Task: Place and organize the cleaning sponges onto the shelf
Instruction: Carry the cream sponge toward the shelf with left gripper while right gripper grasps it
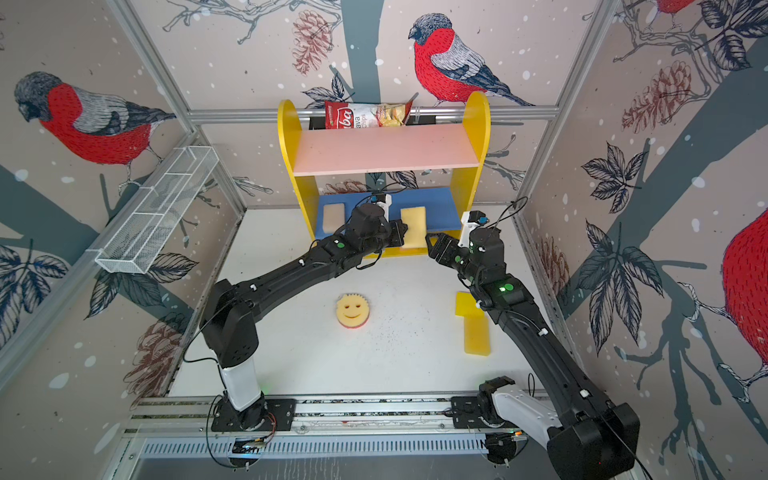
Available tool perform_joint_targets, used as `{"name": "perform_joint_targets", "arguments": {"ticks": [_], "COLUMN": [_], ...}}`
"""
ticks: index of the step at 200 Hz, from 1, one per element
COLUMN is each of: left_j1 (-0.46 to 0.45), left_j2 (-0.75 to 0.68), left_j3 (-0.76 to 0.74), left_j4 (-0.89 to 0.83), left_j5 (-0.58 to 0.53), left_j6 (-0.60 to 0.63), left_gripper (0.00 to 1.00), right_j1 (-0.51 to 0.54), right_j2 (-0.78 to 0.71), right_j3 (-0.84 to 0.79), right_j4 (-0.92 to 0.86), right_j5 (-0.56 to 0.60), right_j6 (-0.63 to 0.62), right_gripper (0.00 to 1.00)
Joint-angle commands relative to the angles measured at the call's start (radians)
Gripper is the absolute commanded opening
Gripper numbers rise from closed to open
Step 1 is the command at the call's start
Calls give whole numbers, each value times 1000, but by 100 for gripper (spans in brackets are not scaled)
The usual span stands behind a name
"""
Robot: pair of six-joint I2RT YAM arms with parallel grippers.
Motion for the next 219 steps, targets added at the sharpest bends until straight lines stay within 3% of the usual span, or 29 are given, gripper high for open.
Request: {"name": "perform_joint_targets", "arguments": {"ticks": [1, 88, 103, 113, 120, 138, 174, 196, 219], "left_j1": [-2, -2, 0, 2, 3, 8, 38, 48, 50], "left_j2": [-7, -22, -29, -36, -42, -59, -99, -106, -112], "left_j3": [2, 16, 8, 1, -6, -22, -75, -83, -88], "left_j4": [48, 35, 30, 29, 29, 28, 71, 77, 61], "left_j5": [37, 93, 90, 97, 99, 91, 128, 137, 116], "left_j6": [-20, -31, -30, -32, -30, -25, -56, -60, -37], "left_gripper": [0, 0, 0, 0, 0, 0, 0, 0, 0], "right_j1": [-1, -1, -2, -2, -2, -2, -2, -3, -2], "right_j2": [22, 168, 172, 174, 176, 182, 238, 250, 246], "right_j3": [11, 50, 49, 50, 51, 60, 65, 88, 93], "right_j4": [103, 138, 149, 159, 165, 161, 169, 171, 214], "right_j5": [-106, -175, -175, -177, -175, -160, -169, -189, -195], "right_j6": [-37, -40, -35, -30, -28, -30, -14, -12, 10], "right_gripper": [69, 59, 49, 47, 49, 65, 71, 57, 18]}}
